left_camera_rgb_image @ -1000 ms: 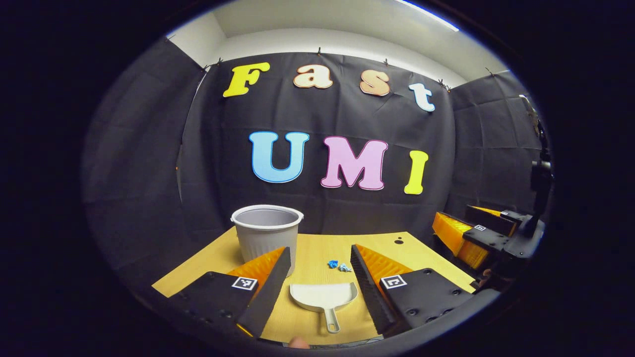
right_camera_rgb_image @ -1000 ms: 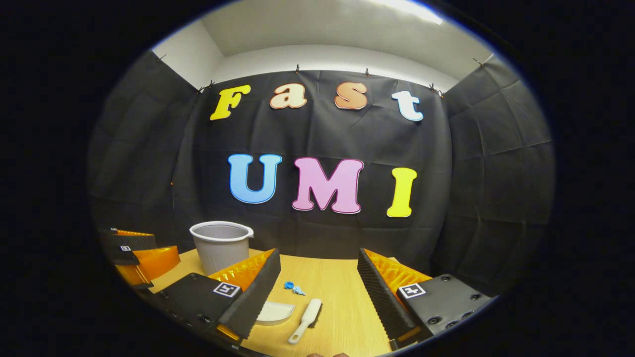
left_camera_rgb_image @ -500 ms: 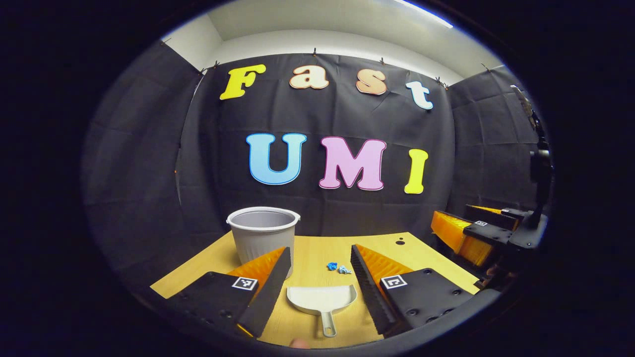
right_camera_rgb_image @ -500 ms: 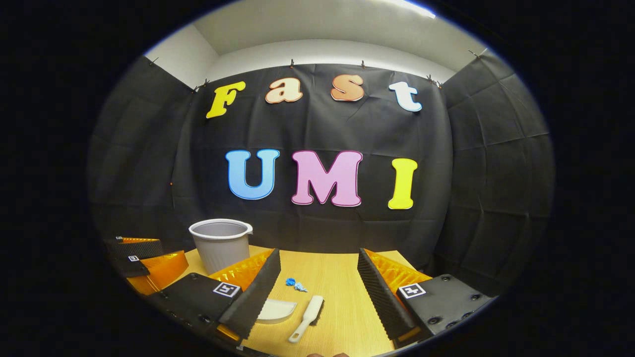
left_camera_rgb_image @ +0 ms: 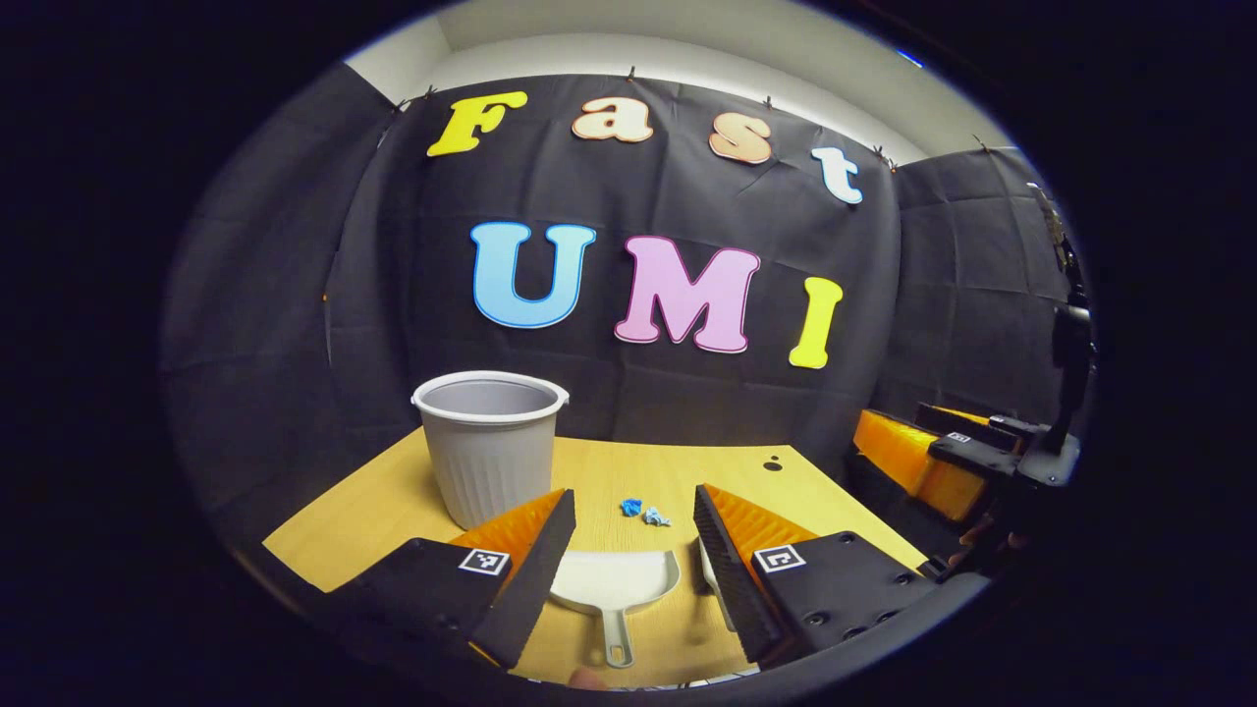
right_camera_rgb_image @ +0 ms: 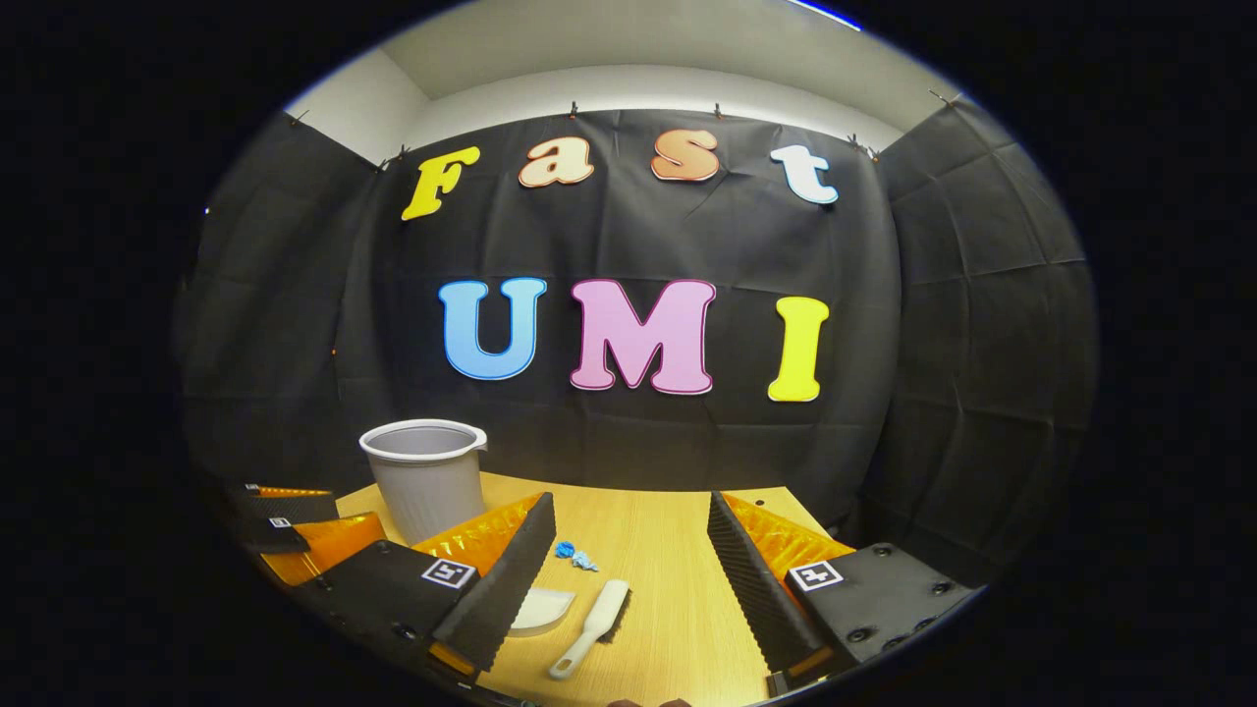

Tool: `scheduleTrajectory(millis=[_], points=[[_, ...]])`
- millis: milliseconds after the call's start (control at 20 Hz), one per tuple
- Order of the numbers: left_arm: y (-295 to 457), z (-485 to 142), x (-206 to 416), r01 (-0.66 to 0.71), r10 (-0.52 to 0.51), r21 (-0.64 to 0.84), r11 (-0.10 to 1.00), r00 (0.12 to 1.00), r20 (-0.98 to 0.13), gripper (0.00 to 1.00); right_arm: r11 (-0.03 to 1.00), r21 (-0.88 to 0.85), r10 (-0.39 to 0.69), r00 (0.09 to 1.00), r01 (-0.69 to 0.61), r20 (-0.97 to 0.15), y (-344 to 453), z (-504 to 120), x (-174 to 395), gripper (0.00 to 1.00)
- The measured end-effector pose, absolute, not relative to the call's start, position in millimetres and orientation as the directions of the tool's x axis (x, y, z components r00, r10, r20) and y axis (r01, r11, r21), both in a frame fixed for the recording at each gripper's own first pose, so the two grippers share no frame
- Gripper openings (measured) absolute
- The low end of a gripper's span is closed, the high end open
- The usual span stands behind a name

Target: Pick up the small broom and dustpan from the desktop, sweep the trash into the dustpan with the broom, and then empty the trash into the garbage bin.

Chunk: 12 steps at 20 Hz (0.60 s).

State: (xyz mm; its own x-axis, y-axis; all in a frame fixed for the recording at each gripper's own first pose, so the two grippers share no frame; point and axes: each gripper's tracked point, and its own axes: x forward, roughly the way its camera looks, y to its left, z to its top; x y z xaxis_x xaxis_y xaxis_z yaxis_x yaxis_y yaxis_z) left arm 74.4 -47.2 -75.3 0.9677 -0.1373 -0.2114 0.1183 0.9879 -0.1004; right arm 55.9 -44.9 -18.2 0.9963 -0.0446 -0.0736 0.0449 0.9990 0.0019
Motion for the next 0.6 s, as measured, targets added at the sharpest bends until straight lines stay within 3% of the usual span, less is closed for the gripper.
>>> scheduleTrajectory(millis=[300,400,600], points=[[-55.4,-164.6,94.9,0.096,-0.155,-0.151,0.984,0.878,-0.454,0.73,1.0,-0.003,-0.003,0.993,0.003,-0.122,-53.6,-42.3,84.5,0.97],[-62.1,-208.2,91.4,0.06,-0.161,-0.183,0.981,0.775,-0.611,0.74,1.0,0.014,0.019,0.989,-0.017,-0.149,-54.1,-54.0,93.8,1.0],[-65.6,-268.6,90.6,0.0,-0.131,-0.166,0.986,0.61,-0.781,0.76,0.997,0.04,0.077,0.969,-0.069,-0.234,-59.4,-92.8,112.1,1.0]])
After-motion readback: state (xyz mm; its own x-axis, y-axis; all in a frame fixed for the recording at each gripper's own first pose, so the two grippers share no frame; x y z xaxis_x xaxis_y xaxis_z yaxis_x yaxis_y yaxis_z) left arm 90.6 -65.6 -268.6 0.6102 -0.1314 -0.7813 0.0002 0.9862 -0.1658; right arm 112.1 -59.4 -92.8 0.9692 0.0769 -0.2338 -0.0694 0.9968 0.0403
